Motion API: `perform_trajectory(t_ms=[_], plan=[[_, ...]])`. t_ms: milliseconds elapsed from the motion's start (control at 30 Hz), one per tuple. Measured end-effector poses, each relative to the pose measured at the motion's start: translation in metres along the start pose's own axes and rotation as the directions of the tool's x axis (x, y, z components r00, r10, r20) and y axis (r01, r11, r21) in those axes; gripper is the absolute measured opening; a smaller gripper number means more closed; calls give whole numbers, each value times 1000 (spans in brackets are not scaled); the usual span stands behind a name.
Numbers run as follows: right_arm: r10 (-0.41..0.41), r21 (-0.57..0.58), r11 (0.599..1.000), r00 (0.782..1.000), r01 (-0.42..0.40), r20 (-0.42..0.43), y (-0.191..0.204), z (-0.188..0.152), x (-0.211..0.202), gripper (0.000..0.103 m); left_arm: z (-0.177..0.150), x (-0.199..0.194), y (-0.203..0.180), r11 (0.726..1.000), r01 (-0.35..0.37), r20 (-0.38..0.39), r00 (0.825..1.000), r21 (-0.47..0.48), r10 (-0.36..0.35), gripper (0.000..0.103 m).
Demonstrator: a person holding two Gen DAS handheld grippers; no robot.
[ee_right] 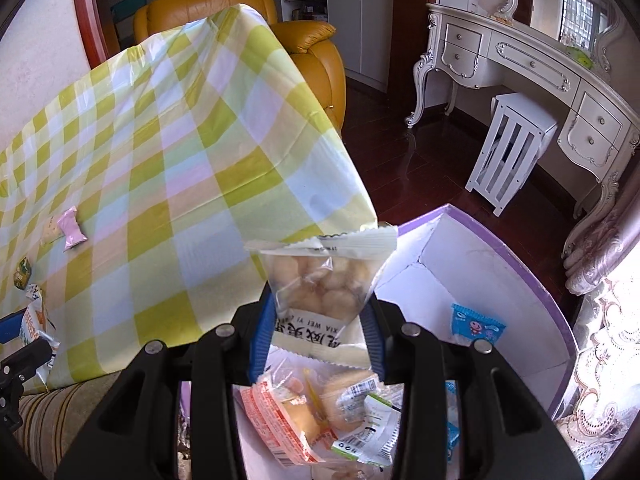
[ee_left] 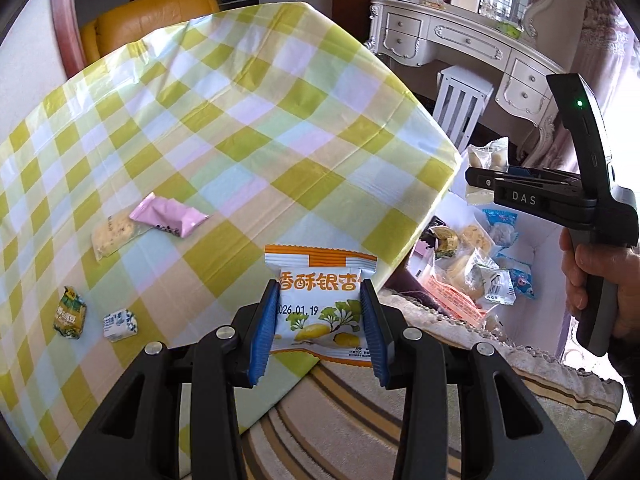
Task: Organize snacks
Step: 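Carry the ginkgo packet with left tool while right tool carries puff bag to box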
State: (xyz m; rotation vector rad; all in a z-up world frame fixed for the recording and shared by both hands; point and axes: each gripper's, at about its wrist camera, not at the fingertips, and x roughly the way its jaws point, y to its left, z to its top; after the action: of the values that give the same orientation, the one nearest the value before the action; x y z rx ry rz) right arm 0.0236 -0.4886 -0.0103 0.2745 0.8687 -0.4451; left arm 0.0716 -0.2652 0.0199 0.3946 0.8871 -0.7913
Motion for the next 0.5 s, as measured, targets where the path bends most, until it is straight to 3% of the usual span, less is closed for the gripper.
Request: perform_trajectory(t_ms=[333, 500], plan=[[-45, 59, 997, 998, 48, -45, -40, -12, 14, 40, 20, 38, -74, 979, 96, -111, 991, 180, -76, 39], [-63, 96, 993, 995, 70, -75, -56, -16, 22, 40, 26, 50, -96, 964, 141, -145, 983, 225, -110, 39]])
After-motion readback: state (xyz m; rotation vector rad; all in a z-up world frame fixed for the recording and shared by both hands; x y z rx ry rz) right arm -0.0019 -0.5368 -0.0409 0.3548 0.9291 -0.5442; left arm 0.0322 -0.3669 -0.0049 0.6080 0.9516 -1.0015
